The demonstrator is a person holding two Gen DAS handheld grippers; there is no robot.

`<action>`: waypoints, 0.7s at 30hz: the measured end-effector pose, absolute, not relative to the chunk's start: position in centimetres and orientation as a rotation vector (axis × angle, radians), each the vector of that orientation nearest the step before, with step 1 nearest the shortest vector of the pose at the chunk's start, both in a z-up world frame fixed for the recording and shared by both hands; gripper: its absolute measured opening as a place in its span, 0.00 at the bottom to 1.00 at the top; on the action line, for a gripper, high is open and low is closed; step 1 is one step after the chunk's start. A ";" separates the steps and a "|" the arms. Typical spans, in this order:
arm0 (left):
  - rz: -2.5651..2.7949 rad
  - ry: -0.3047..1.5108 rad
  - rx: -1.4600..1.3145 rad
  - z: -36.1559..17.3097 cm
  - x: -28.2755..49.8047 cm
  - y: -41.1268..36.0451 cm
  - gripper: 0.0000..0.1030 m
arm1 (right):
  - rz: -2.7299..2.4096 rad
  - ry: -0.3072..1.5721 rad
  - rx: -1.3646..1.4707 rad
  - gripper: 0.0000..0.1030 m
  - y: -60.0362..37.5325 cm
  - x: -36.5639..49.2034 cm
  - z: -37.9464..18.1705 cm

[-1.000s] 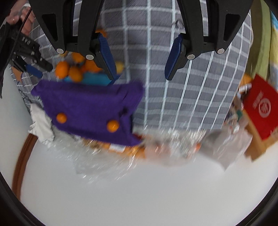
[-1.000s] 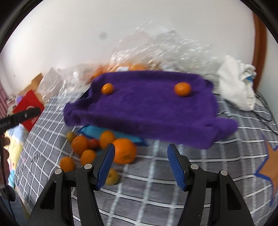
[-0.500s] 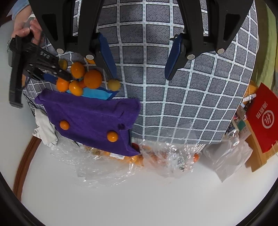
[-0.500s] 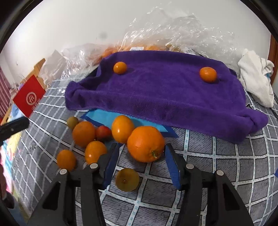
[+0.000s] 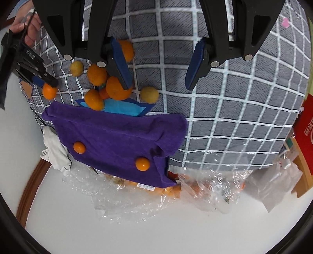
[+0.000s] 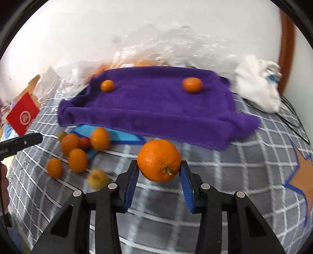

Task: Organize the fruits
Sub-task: 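Grasp a large orange with the right gripper while the left grasps a yellow-green fruit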

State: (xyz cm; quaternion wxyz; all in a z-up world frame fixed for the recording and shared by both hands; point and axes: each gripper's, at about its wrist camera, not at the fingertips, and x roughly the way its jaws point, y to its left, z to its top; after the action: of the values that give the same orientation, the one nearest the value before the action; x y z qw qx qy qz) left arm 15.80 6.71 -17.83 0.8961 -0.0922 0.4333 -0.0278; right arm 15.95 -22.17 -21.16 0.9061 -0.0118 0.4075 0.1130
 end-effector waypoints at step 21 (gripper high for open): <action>-0.119 0.845 -0.188 -21.4 18.4 6.1 0.25 | 0.250 0.841 0.025 0.42 -23.5 17.9 -22.8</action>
State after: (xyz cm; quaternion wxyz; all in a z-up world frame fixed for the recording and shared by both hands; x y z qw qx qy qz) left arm 18.45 6.11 -21.38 0.9062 -0.0912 0.4090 -0.0575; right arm 17.85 -23.48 -22.80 0.9053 0.0122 0.4071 0.1209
